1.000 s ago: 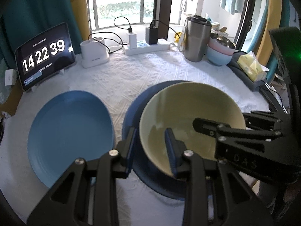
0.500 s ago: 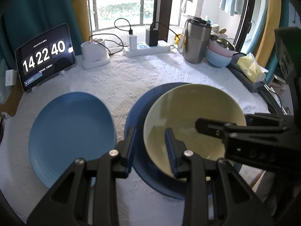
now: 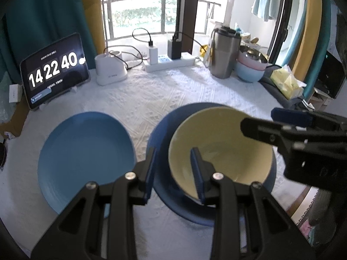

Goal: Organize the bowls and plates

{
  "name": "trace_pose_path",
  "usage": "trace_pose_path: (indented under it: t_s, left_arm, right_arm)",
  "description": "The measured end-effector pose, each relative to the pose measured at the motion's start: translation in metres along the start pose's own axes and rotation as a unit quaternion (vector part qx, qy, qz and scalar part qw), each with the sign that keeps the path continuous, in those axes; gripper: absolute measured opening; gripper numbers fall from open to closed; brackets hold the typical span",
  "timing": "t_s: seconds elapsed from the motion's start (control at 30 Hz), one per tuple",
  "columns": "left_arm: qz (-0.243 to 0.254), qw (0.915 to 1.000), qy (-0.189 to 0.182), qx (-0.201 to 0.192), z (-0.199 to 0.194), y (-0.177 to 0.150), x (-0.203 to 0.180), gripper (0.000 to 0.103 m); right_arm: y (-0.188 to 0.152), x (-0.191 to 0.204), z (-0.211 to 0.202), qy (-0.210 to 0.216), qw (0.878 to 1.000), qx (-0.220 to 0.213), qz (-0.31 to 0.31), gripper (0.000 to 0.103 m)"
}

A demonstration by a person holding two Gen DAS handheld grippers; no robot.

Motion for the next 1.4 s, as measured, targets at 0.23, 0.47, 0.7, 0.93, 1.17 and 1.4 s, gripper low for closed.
trace_pose_path:
  t_s: [0.23,0.47,0.7,0.93,1.17,1.4]
  left_arm:
    - [0.001,0.9994,-0.004,-0.035,-0.023,0.009,0.002,0.046]
    - [-0.002,0.9988,0.008,-0.047,-0.032,0.009,0.014,0.047]
    - [-0.025,0.9984,0.027,-0.042,-0.028,0.002,0.04,0.047]
    - [-0.035,0.9986,0.032,-0.024,-0.014,-0.009,0.049,0.048]
    - [-0.038,0.999,0.024,-0.004,0.002,-0.016,0.05,0.048]
    - [-0.02,0.9995,0.021,0.009,0.011,-0.017,0.046,0.048]
  right_arm:
    - [0.002,-0.002,-0.02,-0.014,1.0,-0.024,-0.011,0.069]
    - [0.002,-0.015,-0.038,-0.025,0.998,-0.054,-0.016,0.069]
    - [-0.002,-0.038,-0.043,-0.04,0.997,-0.069,-0.006,0.069]
    - [-0.013,-0.056,-0.031,-0.033,0.997,-0.061,0.016,0.062]
    - [-0.026,-0.064,-0.009,-0.028,0.999,-0.026,0.026,0.052]
    - [-0.036,-0.06,0.009,-0.016,0.999,-0.001,0.028,0.047]
Point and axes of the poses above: each gripper's, at about its wrist camera, not at the fingertips, and z roughly the way its jaws point, x to its left, y to its top, the point moved 10 cm from there along z, roughly the way its jaws point, and after that the axes turned 4 degrees about -y, right-handed, at the moved point
